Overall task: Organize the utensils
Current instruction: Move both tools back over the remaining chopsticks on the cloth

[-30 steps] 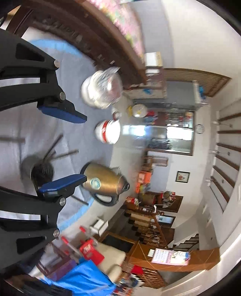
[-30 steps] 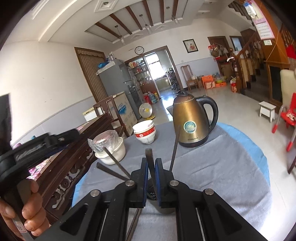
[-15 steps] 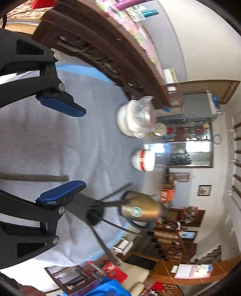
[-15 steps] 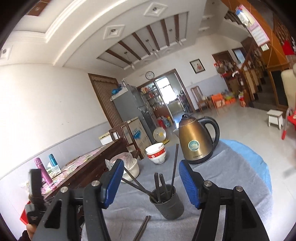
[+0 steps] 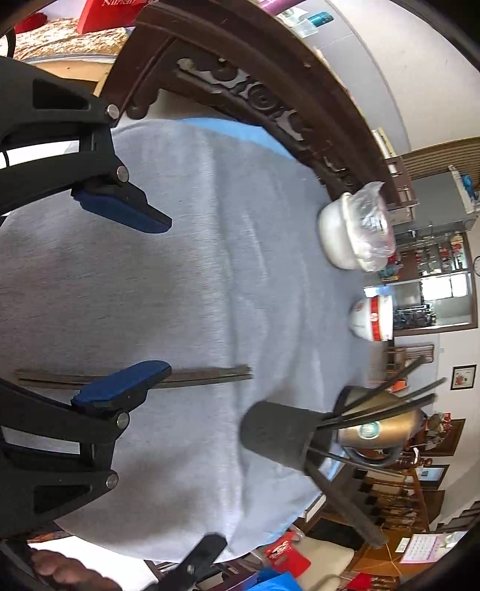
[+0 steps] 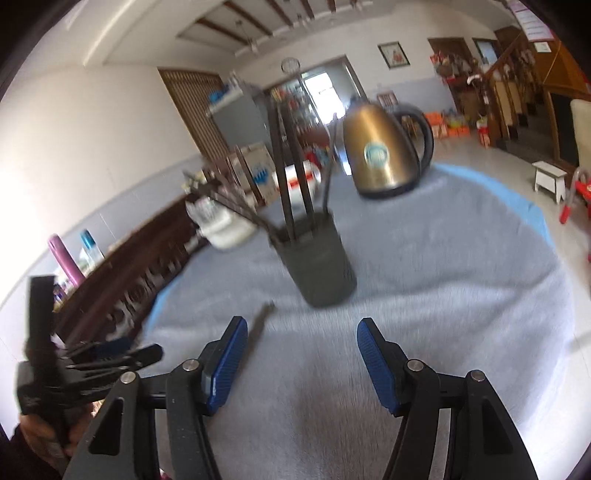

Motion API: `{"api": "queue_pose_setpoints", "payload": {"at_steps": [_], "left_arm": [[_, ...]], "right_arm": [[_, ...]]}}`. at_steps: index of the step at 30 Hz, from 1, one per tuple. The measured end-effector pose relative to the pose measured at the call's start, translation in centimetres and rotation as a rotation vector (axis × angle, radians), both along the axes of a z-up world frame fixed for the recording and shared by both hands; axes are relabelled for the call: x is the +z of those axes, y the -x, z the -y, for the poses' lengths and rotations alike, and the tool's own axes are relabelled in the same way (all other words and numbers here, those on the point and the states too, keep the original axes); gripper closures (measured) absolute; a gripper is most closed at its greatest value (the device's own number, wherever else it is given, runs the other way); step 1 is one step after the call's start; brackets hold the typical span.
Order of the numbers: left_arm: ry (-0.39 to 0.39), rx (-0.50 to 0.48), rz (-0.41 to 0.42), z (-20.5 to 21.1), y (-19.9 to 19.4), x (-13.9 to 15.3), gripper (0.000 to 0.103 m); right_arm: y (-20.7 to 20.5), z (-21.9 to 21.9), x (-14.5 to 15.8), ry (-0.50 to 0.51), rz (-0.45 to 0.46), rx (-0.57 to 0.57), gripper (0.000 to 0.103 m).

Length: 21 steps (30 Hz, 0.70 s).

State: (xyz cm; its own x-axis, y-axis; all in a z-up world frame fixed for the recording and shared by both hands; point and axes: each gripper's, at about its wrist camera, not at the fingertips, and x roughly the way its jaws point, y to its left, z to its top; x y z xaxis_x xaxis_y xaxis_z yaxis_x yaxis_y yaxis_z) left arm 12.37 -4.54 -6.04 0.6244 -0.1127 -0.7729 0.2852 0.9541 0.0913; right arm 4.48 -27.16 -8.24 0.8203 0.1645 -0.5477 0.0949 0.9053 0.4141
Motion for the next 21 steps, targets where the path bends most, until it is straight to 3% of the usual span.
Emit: {"api": "queue_pose_setpoints", "payload": {"at_steps": [11, 21], "left_arm": [[0.023, 0.050, -0.018, -0.7, 0.0, -2.1, 0.031], [0.071, 0.051, -0.051, -0.5, -0.2, -4.2, 0.031]], "right_arm": [[-2.2, 0.1, -2.7, 0.020, -0.005, -0.013, 0.061], [-4.7, -0.2, -4.2, -0.018, 0.022, 0.058, 0.063]]}}
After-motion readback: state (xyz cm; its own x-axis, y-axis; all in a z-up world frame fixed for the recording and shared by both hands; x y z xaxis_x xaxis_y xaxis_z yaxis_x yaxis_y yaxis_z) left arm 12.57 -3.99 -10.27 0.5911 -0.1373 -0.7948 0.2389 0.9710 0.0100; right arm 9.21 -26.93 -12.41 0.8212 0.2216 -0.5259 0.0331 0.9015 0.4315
